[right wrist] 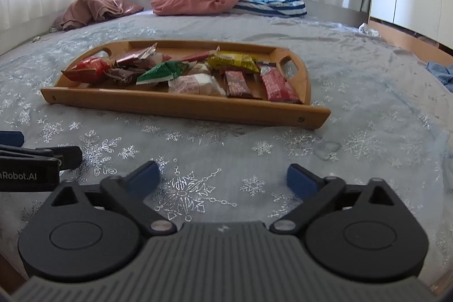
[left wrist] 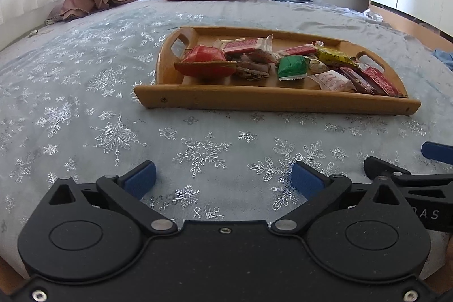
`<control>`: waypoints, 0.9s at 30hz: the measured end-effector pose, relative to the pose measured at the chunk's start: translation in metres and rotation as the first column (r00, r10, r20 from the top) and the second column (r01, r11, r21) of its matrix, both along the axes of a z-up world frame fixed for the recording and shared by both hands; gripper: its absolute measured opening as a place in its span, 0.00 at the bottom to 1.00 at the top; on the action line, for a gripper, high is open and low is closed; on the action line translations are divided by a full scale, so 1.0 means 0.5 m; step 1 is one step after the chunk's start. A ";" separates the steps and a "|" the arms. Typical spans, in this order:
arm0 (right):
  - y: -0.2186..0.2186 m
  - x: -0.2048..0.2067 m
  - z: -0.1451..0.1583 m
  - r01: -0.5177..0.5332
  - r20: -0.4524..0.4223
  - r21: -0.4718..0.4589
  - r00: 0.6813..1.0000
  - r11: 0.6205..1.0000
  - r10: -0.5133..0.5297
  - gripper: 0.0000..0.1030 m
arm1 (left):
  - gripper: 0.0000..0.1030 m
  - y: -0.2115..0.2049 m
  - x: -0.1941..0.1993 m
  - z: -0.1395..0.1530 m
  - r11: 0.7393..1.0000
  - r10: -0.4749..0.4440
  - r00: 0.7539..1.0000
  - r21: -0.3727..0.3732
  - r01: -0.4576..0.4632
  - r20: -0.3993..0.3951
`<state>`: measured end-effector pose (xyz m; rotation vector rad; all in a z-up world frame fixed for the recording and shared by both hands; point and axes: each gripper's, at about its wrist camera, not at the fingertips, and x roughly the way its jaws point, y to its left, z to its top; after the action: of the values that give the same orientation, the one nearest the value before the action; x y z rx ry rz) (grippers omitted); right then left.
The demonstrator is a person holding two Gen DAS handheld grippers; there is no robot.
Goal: Organize snacks
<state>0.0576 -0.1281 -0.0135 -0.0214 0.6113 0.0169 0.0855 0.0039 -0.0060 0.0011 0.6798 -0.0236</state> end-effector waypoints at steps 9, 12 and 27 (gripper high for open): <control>0.004 0.008 -0.004 0.003 -0.016 -0.005 1.000 1.000 -0.004 1.00 | 1.00 0.007 0.002 -0.006 1.000 -0.019 1.000 -0.011 0.019 0.008; 0.005 0.011 -0.005 0.004 -0.020 -0.008 1.000 1.000 -0.004 1.00 | 1.00 0.007 0.002 -0.007 1.000 -0.021 1.000 -0.008 0.021 0.008; 0.008 0.011 -0.006 0.004 -0.023 -0.017 1.000 1.000 -0.004 1.00 | 1.00 0.005 0.006 -0.006 1.000 -0.019 1.000 -0.001 0.019 -0.005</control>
<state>0.0631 -0.1241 -0.0162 -0.0365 0.6342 0.0084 0.0885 0.0061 -0.0091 0.0071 0.6851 -0.0424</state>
